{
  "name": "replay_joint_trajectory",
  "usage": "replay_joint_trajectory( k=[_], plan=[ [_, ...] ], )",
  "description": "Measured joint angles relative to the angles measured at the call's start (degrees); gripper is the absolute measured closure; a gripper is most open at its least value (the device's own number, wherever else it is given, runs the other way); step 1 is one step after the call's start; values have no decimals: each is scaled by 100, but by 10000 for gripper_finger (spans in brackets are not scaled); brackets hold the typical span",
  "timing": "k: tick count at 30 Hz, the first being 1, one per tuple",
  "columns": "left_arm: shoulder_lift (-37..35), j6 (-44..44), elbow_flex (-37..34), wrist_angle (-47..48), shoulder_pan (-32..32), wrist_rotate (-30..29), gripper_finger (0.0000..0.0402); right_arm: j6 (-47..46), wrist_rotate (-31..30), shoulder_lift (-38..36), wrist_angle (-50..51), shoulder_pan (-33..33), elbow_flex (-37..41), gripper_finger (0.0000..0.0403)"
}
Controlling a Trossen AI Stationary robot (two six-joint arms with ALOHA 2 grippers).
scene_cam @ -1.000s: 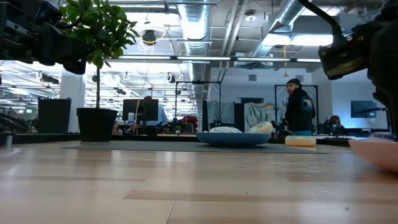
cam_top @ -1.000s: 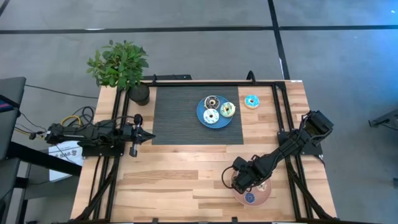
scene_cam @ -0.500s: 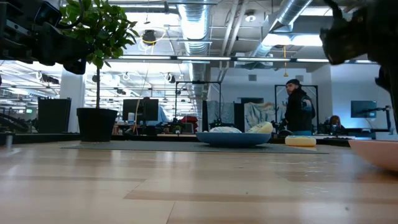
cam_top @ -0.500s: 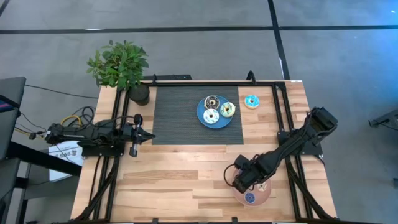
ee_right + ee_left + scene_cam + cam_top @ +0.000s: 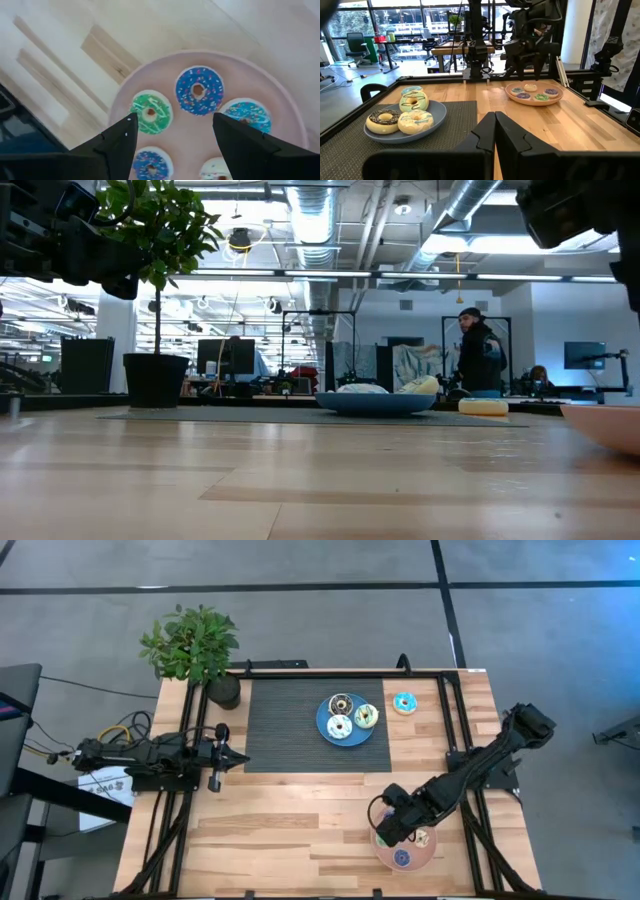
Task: Pick & Place donuts
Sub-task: Put the large blue donut on the blue plate
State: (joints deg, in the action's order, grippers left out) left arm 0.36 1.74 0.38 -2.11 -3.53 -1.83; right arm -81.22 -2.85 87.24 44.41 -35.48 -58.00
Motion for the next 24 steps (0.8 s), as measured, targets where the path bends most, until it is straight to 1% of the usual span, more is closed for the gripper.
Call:
replay_joint_trajectory(
  k=[5,10,17,24],
  plan=[
    [0,0,-2,2,0,-2,402,-533,-43,-2,-80,62,0,154],
    [0,1,-2,1,-1,0,402,-839,-181,0,-222,129,0,154],
    [1,0,-1,0,-1,0,402,-882,-176,0,-423,268,0,154],
    [0,2,-2,0,0,0,402,-882,-175,3,-427,604,0,154]
  ],
)
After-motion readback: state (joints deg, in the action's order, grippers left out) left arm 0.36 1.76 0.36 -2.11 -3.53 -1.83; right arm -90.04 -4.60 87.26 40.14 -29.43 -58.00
